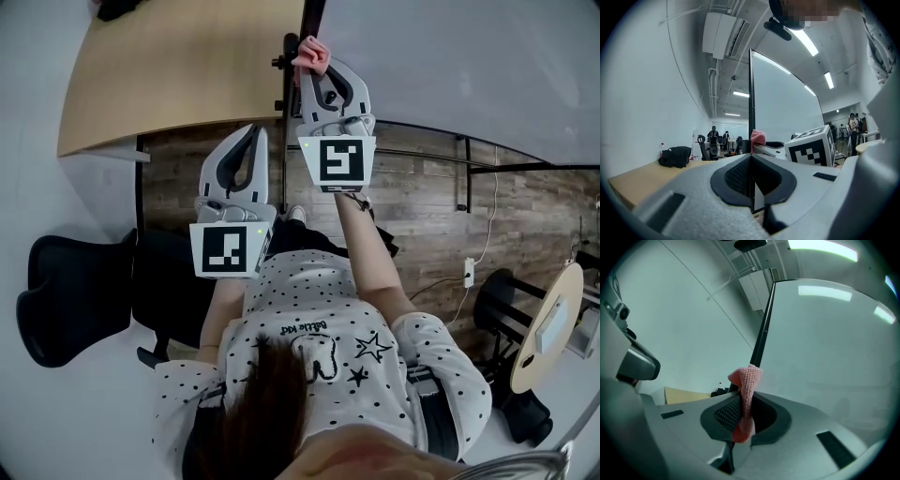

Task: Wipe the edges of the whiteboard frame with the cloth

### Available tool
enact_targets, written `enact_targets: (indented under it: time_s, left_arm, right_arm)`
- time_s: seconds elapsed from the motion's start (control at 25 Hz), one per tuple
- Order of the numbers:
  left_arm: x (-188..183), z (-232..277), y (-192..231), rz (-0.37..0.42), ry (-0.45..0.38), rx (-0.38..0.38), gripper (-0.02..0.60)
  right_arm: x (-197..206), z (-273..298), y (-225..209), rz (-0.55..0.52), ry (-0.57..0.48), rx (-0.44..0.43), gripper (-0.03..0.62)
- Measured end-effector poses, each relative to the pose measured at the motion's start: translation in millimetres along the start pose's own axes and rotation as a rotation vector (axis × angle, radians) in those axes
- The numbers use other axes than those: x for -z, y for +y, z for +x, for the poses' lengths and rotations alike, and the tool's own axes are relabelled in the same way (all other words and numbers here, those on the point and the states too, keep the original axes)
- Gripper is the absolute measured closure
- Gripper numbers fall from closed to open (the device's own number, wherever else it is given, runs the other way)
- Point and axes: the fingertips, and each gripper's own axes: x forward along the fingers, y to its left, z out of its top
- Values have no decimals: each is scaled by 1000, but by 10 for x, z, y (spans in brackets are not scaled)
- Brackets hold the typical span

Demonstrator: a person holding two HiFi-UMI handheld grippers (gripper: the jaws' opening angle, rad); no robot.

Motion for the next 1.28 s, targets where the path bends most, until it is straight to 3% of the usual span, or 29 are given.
enact_targets:
  time_s: [0.72,1.28]
  left_arm:
    - [41,46,1,-20,18,-3,566]
    - [34,19,6,-22,19,-21,566]
  right_arm:
    - [405,-48,30,9,70,11,562]
    - [476,-47,78,4,81,4,562]
